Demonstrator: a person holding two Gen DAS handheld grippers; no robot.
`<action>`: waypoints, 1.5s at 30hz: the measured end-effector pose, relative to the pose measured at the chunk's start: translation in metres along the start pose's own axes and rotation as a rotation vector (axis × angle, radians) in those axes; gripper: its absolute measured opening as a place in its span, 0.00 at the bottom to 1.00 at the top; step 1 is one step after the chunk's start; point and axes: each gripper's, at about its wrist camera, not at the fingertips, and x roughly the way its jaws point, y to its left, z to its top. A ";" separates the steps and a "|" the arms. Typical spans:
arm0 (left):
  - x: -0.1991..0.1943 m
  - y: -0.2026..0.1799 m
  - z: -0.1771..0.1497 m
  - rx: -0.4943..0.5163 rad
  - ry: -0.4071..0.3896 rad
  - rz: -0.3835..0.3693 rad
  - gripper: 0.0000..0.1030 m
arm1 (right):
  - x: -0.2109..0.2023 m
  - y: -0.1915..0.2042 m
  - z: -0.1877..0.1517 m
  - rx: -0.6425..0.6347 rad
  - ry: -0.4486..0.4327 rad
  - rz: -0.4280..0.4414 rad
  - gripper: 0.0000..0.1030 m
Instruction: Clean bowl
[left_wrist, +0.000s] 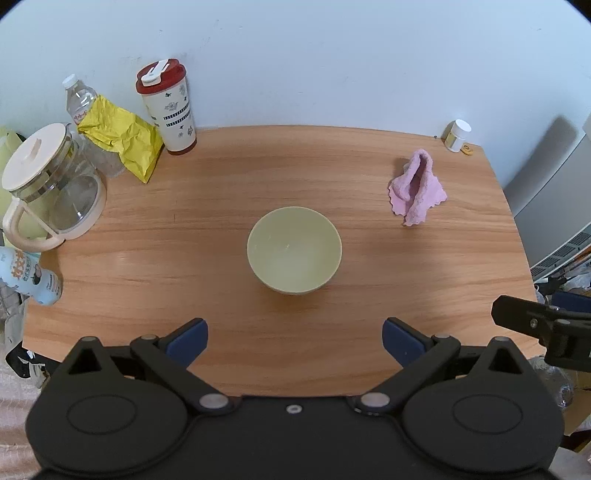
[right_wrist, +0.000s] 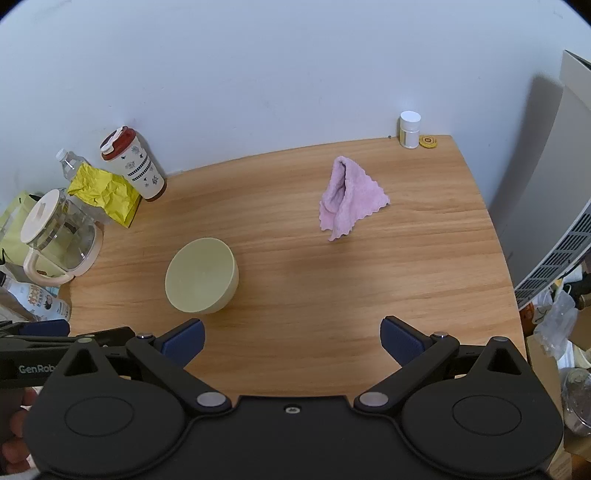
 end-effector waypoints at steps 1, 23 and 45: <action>0.000 -0.001 0.001 0.000 0.001 0.001 1.00 | 0.001 0.000 0.001 0.003 0.002 -0.001 1.00; 0.010 -0.004 0.013 -0.003 0.032 0.032 1.00 | 0.018 0.006 0.026 -0.017 0.045 -0.013 1.00; 0.019 -0.004 0.020 -0.049 0.053 0.044 1.00 | 0.036 -0.011 0.071 -0.018 0.025 -0.012 1.00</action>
